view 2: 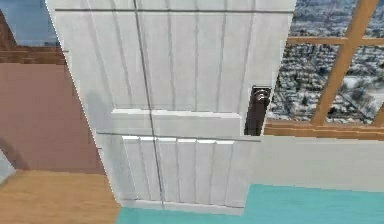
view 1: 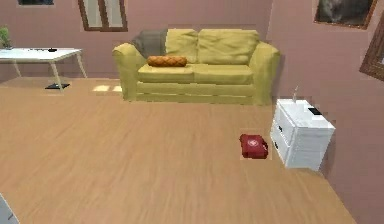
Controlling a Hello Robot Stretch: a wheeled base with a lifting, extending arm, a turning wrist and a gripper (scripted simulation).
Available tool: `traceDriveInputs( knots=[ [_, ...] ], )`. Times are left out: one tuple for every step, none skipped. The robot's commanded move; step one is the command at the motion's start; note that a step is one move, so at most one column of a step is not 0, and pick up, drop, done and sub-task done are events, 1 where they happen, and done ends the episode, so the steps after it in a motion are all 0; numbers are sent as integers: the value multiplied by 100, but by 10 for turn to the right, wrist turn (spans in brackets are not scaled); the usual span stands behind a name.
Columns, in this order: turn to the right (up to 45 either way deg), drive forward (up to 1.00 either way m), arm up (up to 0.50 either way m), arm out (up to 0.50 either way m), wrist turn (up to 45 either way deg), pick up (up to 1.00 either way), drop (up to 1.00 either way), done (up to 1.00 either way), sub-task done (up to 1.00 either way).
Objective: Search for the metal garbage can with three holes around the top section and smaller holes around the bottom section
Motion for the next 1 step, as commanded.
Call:
traceDriveInputs(
  knots=[
    [-150, 0, 0, 0, 0, 0, 0, 0, 0]
  ],
)
